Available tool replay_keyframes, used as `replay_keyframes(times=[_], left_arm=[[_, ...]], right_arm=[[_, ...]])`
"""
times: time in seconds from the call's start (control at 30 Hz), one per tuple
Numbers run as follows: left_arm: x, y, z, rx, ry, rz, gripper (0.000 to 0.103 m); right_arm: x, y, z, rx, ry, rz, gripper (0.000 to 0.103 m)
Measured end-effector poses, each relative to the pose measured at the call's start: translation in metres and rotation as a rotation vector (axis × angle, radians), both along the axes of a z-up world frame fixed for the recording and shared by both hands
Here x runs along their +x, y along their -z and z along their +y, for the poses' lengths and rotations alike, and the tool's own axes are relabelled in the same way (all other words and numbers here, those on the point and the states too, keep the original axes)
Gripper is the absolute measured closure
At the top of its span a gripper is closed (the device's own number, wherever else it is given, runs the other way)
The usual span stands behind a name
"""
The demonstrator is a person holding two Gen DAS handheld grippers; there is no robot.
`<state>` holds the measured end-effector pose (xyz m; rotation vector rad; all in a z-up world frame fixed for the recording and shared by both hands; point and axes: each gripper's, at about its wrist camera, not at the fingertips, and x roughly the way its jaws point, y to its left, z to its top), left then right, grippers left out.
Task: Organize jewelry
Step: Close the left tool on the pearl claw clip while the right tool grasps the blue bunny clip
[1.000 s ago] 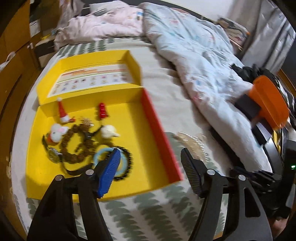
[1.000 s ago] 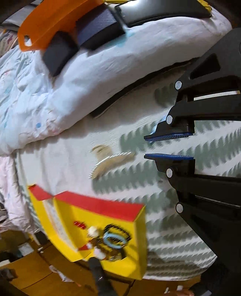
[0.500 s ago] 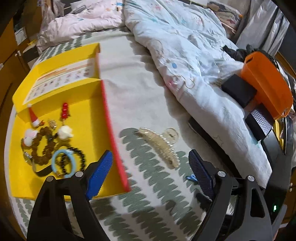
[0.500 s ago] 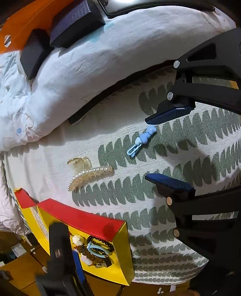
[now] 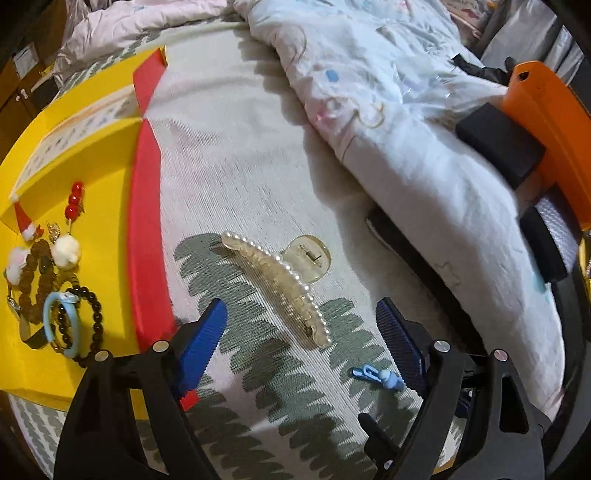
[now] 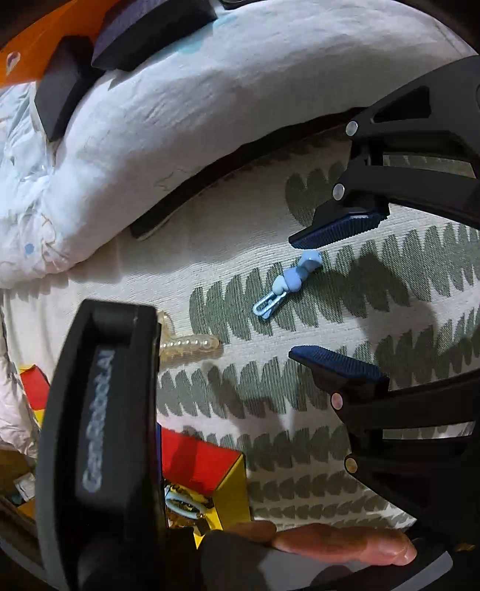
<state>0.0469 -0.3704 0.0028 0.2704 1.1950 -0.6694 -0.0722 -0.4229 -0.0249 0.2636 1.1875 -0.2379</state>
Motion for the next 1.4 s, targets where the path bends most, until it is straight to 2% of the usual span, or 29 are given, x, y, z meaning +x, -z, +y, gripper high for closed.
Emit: replay_keyframes(times=[0.2,0.53,0.7,0.83,0.87,0.97,1.0,1.1,1.27,1.4], left_arm=[[0.003,0.017,-0.006,0.026,-0.021,0.045,0.026],[0.014,0.035,-0.007,0.058,-0.051,0.079,0.047],[0.016,0.043,-0.008,0.066,-0.049,0.075,0.048],[0.017,0.045,-0.007,0.066,-0.053,0.072,0.050],[0.019,0.046,-0.007,0.067,-0.055,0.071,0.051],[0.022,0.047,-0.002,0.068,-0.061,0.063,0.062],[0.022,0.047,-0.001,0.071,-0.064,0.057,0.070],[0.028,0.048,0.006,0.073,-0.066,0.052,0.084],[0.030,0.046,0.013,0.051,-0.053,0.064,0.087],[0.035,0.042,0.017,0.032,-0.042,0.074,0.089]], right_arm=[[0.001,0.009,-0.009,0.027,0.018,-0.004,0.045],[0.010,0.022,-0.022,0.049,0.052,-0.005,0.049],[0.018,0.027,-0.018,0.034,0.045,0.005,0.050],[0.021,0.026,-0.016,0.034,0.046,0.008,0.057],[0.020,0.025,-0.014,0.040,0.045,0.008,0.063],[0.022,0.022,-0.011,0.036,0.034,0.017,0.075],[0.025,0.022,-0.012,0.030,0.030,0.023,0.077],[0.025,0.022,-0.013,0.044,0.046,0.030,0.079],[0.022,0.022,-0.024,0.084,0.067,0.030,0.087],[0.015,0.024,-0.036,0.154,0.108,0.021,0.087]])
